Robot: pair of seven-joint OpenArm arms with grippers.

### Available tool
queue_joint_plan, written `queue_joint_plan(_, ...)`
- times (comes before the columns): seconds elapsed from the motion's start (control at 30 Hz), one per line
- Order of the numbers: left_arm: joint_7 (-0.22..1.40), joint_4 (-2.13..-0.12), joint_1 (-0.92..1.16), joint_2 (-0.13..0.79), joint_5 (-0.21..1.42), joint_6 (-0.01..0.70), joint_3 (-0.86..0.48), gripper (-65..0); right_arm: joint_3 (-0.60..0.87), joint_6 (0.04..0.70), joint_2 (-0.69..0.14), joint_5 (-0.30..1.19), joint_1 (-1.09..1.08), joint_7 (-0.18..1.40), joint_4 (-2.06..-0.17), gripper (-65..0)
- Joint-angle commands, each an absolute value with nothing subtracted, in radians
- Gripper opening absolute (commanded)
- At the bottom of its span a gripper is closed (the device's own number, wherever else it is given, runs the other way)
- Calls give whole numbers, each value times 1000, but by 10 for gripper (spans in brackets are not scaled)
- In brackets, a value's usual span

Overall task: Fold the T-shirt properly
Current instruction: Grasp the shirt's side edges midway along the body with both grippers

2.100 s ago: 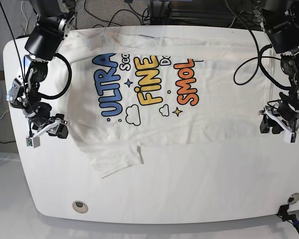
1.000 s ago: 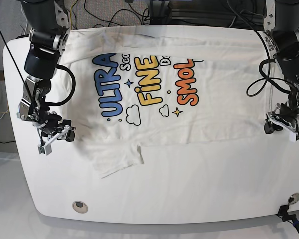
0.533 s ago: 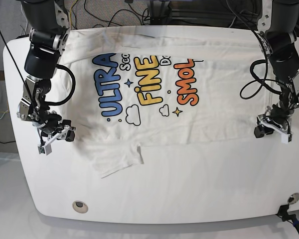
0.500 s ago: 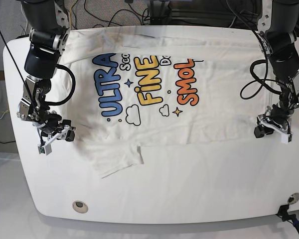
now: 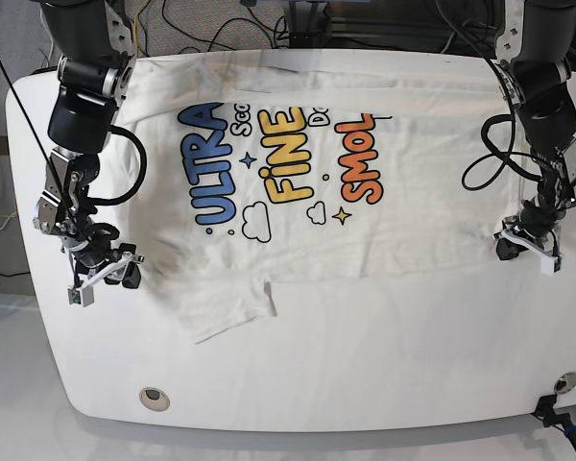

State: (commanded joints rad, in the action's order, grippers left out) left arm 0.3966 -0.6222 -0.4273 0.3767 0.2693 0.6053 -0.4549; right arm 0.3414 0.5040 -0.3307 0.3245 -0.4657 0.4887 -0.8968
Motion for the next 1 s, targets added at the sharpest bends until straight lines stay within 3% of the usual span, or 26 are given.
queue_joint_plan(0.27,397,-622,-427,377,269,605,-456,-650,340,509,-331,323,-539,404,-688,-399)
queue_joint_plan(0.9,397,-622,-423,377,269,605,-456,-650,226,512,-289,329,-506,407,-690,-407)
queue_joint_plan(1.0,397,-622,-423,378,271,605,-456,-650,225,512,-291,329,-510,407,-690,-504)
